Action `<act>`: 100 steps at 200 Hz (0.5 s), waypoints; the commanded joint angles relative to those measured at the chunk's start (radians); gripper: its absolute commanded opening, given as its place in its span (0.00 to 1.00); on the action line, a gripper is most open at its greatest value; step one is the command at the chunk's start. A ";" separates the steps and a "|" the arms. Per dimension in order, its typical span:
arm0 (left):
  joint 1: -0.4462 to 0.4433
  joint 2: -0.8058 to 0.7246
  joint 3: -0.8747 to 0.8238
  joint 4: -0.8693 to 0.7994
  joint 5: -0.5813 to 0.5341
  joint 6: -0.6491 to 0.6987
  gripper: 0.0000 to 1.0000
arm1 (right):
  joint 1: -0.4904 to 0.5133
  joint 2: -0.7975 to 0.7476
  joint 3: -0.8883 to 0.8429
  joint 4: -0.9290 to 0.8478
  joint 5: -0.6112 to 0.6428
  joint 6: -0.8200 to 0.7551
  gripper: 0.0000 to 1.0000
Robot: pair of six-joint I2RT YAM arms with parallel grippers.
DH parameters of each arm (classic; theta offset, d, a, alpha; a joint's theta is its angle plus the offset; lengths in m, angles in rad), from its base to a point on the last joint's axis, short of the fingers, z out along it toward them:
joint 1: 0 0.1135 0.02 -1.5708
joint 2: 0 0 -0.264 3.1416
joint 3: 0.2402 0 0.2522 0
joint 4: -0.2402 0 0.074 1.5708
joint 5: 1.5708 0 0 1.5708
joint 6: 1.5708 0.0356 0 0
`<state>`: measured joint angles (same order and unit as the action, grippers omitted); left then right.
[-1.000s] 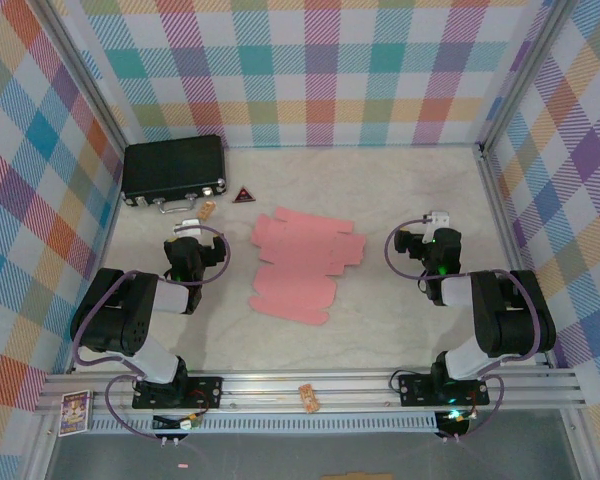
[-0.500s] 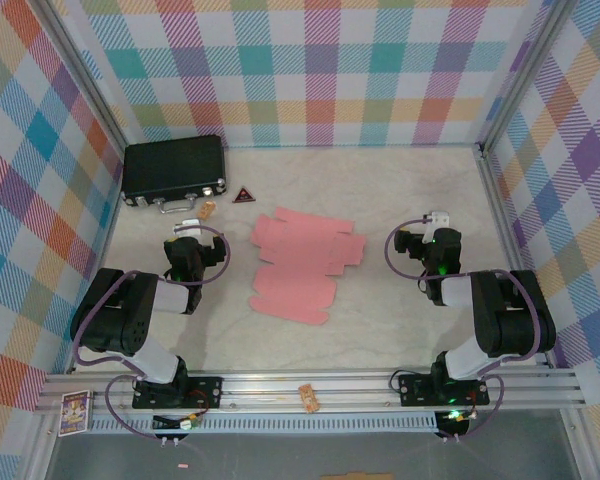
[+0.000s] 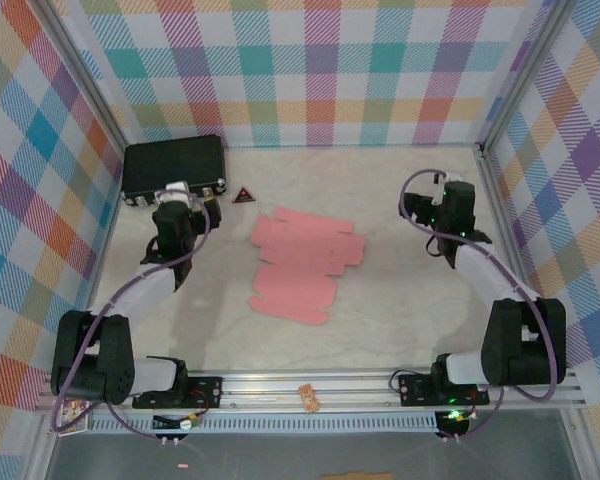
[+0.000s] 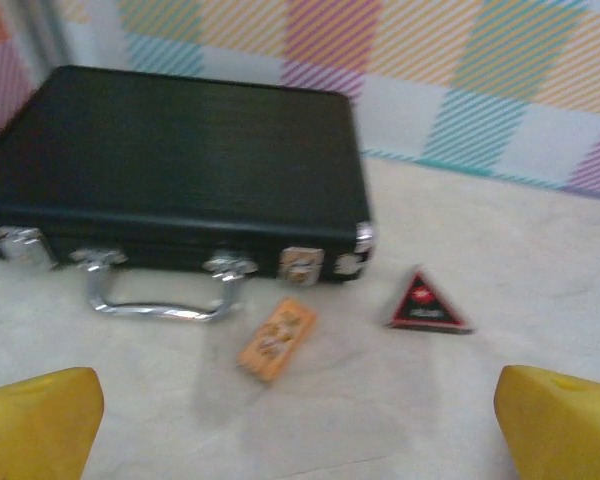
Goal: Fold the paper box
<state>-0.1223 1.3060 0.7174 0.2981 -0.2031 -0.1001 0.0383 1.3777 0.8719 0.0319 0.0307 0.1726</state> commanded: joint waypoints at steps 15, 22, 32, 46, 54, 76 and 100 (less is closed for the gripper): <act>-0.045 0.111 0.164 -0.328 0.283 -0.064 0.99 | 0.026 0.120 0.137 -0.302 -0.370 0.124 0.99; -0.058 0.144 0.200 -0.355 0.304 -0.066 0.97 | 0.042 0.138 0.157 -0.322 -0.376 0.131 0.99; -0.078 0.192 0.246 -0.376 0.335 -0.067 0.95 | 0.063 0.159 0.180 -0.337 -0.377 0.138 0.97; -0.104 0.269 0.316 -0.399 0.374 -0.067 0.89 | 0.084 0.192 0.202 -0.339 -0.392 0.166 0.89; -0.119 0.315 0.363 -0.419 0.401 -0.066 0.86 | 0.091 0.216 0.217 -0.338 -0.412 0.185 0.82; -0.144 0.453 0.501 -0.485 0.462 -0.070 0.73 | 0.118 0.291 0.269 -0.354 -0.446 0.230 0.67; -0.167 0.572 0.623 -0.536 0.487 -0.066 0.64 | 0.150 0.359 0.314 -0.355 -0.460 0.256 0.56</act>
<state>-0.2741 1.8015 1.2346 -0.1337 0.2028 -0.1680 0.1638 1.6905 1.1328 -0.2867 -0.3702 0.3702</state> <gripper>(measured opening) 0.664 0.593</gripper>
